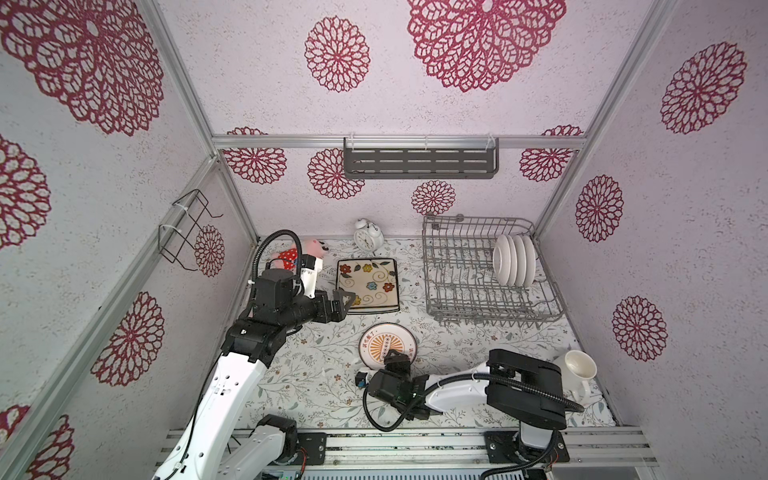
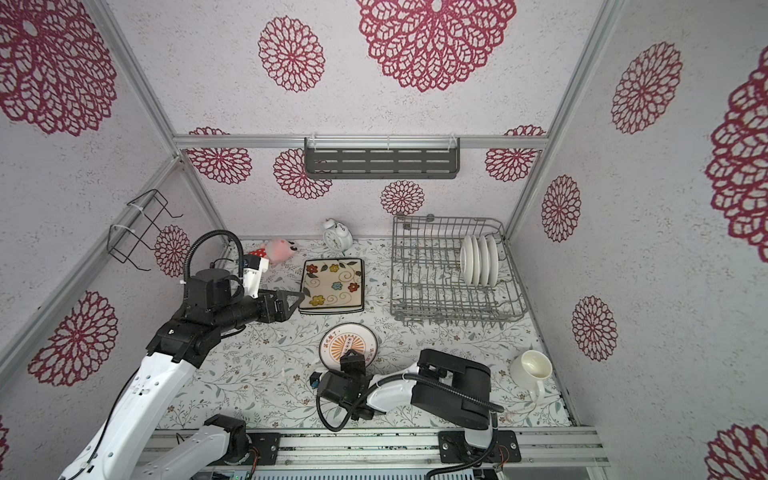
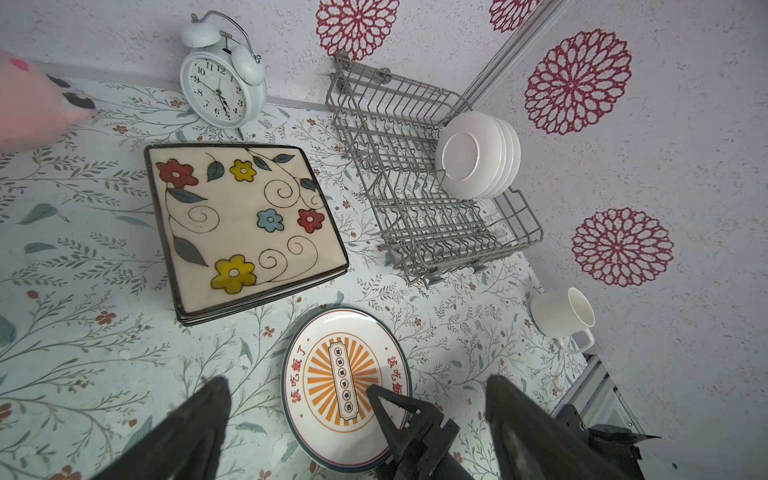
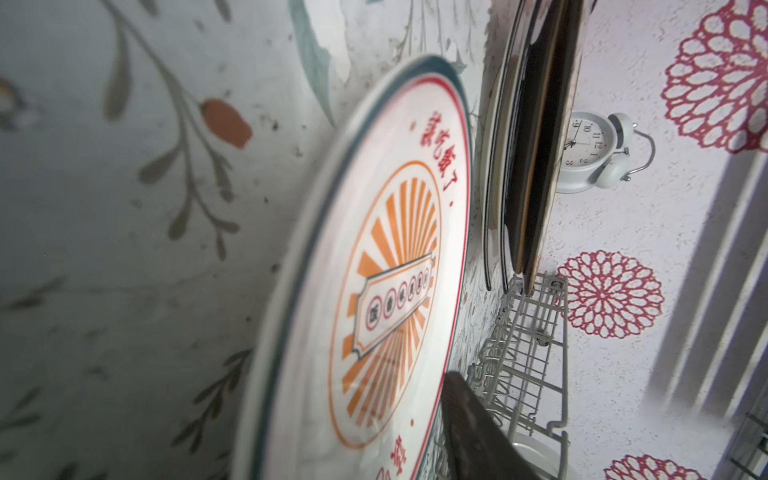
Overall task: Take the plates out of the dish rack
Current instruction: 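Lower the printed plate onto the table and open the right gripper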
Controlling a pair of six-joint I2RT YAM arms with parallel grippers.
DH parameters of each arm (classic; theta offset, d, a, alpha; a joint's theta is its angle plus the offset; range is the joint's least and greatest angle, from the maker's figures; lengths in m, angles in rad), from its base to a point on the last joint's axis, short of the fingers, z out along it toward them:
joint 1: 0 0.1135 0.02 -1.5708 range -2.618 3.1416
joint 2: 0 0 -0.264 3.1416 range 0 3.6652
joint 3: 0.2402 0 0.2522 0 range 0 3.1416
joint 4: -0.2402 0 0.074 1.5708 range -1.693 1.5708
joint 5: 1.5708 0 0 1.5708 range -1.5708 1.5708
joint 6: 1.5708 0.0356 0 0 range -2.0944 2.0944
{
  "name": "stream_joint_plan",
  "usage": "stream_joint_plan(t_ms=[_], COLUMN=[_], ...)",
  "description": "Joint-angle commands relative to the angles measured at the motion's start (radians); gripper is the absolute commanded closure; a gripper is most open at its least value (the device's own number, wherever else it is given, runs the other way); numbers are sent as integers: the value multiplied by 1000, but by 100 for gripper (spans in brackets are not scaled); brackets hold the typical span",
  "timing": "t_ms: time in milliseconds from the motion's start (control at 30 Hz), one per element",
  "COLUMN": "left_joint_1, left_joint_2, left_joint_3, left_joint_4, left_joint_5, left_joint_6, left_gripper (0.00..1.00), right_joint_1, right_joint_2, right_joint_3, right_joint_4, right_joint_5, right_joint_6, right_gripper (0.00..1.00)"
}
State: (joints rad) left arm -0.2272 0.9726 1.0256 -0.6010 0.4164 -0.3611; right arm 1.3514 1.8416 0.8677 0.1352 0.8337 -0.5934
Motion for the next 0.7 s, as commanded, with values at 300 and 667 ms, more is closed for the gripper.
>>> stream_joint_plan(t_ms=[300, 667], left_joint_1=[12, 12], left_joint_2=[-2, 27], left_joint_3=[13, 3], left_joint_4=[-14, -6], left_joint_5=[28, 55], left_joint_6=[34, 47], left_gripper=[3, 3], right_joint_1=[7, -4], right_joint_2=[-135, -292], right_joint_3=[21, 74], right_joint_4=[-232, -448], right_joint_5=[-225, -420], right_joint_6=[150, 240], right_gripper=[21, 13])
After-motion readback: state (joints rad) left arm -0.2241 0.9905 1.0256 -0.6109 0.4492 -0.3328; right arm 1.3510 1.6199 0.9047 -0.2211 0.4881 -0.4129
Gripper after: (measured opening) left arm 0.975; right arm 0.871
